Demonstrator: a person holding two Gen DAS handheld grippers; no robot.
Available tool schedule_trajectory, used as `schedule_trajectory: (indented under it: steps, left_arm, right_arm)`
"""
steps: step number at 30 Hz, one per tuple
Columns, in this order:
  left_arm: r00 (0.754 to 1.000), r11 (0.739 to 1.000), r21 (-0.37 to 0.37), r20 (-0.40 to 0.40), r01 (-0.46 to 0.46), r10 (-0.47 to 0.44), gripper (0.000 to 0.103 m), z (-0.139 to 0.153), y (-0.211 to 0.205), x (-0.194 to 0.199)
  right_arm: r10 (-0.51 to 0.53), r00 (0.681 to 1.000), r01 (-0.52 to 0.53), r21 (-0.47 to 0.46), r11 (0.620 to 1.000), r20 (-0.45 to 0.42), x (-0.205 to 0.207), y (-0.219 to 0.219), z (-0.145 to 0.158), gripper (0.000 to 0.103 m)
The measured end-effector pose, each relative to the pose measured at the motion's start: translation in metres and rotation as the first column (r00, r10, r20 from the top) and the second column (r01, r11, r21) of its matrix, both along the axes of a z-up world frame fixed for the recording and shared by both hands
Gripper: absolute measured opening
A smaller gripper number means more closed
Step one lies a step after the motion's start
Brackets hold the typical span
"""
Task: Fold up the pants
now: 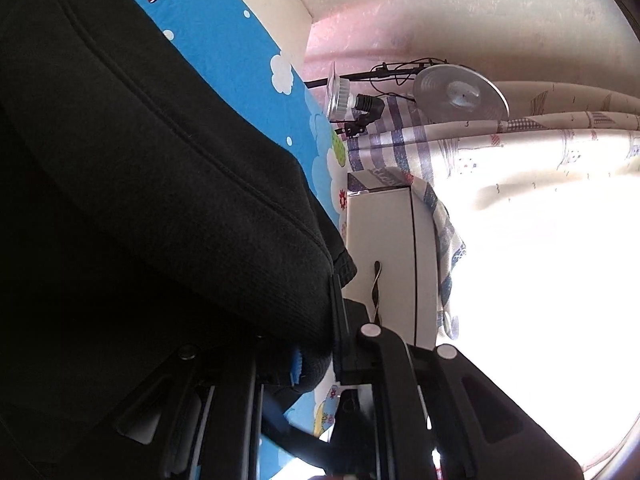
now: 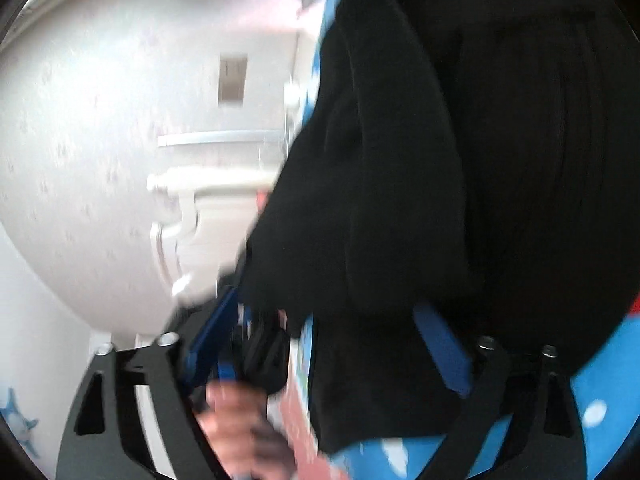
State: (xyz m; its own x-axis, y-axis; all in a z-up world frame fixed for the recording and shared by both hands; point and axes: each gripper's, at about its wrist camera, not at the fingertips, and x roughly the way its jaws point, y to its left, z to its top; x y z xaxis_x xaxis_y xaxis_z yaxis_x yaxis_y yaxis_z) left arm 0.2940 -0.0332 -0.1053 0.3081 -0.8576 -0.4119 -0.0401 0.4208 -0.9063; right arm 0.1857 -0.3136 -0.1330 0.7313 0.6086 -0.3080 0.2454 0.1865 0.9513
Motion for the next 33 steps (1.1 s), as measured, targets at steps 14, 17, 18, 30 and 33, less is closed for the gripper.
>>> schedule_trajectory:
  steps: [14, 17, 18, 30, 33]
  left_arm:
    - [0.969, 0.965, -0.094, -0.009, -0.246, 0.247, 0.046, -0.023, 0.110, -0.027]
    - [0.911, 0.911, -0.040, -0.028, -0.412, 0.411, 0.046, -0.022, 0.180, -0.018]
    - [0.895, 0.895, -0.017, -0.031, -0.446, 0.446, 0.046, -0.021, 0.196, -0.013]
    - [0.869, 0.870, 0.184, -0.113, -0.457, 0.481, 0.005, -0.032, 0.250, 0.087]
    - [0.868, 0.857, 0.186, -0.036, -0.481, 0.495, 0.005, -0.002, 0.251, 0.070]
  right_arm:
    - [0.131, 0.989, -0.094, -0.386, 0.918, 0.070, 0.005, -0.006, 0.044, 0.027]
    - [0.147, 0.986, -0.104, -0.391, 0.914, 0.083, 0.008, -0.006, 0.049, 0.027]
    - [0.152, 0.985, -0.107, -0.390, 0.915, 0.086, 0.010, -0.006, 0.052, 0.027]
    - [0.194, 0.980, -0.165, -0.368, 0.915, 0.043, 0.018, -0.019, 0.054, 0.026]
    - [0.189, 0.981, -0.160, -0.374, 0.913, 0.043, 0.016, -0.034, 0.059, 0.026]
